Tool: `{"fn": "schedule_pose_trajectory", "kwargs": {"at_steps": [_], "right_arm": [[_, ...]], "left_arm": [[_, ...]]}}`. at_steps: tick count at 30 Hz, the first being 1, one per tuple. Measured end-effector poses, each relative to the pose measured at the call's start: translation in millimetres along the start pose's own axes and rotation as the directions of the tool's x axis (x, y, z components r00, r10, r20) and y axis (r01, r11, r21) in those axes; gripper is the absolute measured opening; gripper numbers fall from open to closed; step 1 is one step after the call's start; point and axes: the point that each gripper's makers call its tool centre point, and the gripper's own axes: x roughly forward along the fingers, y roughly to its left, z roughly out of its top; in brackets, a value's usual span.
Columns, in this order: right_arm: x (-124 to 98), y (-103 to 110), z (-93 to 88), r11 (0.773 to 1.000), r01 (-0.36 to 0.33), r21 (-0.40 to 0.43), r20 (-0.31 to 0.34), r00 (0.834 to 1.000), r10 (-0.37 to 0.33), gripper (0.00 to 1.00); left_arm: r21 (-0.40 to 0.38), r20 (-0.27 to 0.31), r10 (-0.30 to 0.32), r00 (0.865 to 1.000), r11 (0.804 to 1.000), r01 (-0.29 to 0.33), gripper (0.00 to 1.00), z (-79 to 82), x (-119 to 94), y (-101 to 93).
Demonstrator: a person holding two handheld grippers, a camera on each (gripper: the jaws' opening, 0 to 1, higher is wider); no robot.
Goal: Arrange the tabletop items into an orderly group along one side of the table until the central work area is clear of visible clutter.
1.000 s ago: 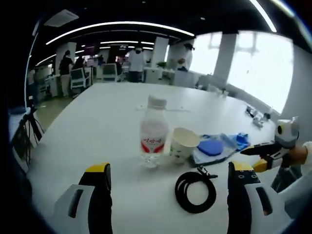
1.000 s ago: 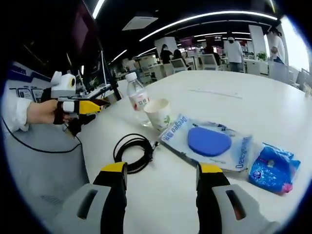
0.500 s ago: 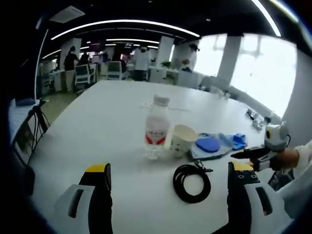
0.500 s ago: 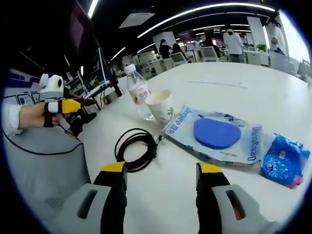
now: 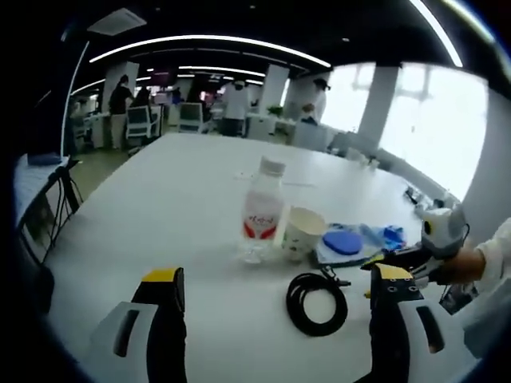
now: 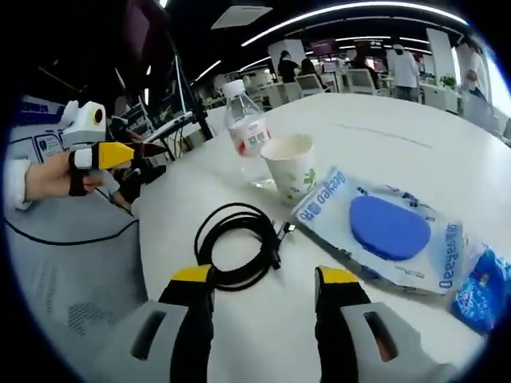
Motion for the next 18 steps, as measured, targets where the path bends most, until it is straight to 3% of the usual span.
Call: {"fn": "schedule_pose_trajectory", "kwargs": {"at_steps": [2,5,8,15,16,17,18], "right_arm": [[8,-3,1.4,1.000,0.004,-0.006,-0.035,0.999,-0.005,0.45],[18,-2,11.9,1.000,0.000,0.019,-0.006,1.000,0.000,0.43],[31,-1,-0.7,1.000,0.014,-0.004,-0.071,0.997,-0.015,0.40],[41,5,-10.1,0.998,0.061,-0.035,-0.122,0.990,-0.065,0.34],[45,1,-5.8,0.993,0.069,-0.097,-0.082,0.994,-0.077,0.31],[48,4,-9.5,0.993,0.073,-0.097,-0.093,0.992,-0.082,0.29],[47,3,-7.1,0.986,0.078,-0.148,-0.093,0.991,-0.093,0.27]], "left_arm": [[-0.004,-0.004,0.002,1.000,1.000,-0.002,0.93,-1.1,0,1.6],[-0.022,0.013,0.012,1.000,1.000,-0.012,0.92,2.8,-3,8.9],[-0.053,0.042,0.021,0.999,0.998,-0.019,0.91,8.9,-5,11.6],[-0.104,0.046,0.034,0.998,0.994,-0.029,0.90,9.5,-5,15.3],[-0.111,0.050,0.033,0.998,0.993,-0.027,0.90,10.0,-4,16.7],[-0.123,0.054,0.032,0.998,0.992,-0.026,0.90,10.2,-4,16.5],[-0.144,0.055,0.034,0.998,0.989,-0.026,0.90,9.6,-3,17.8]]}}
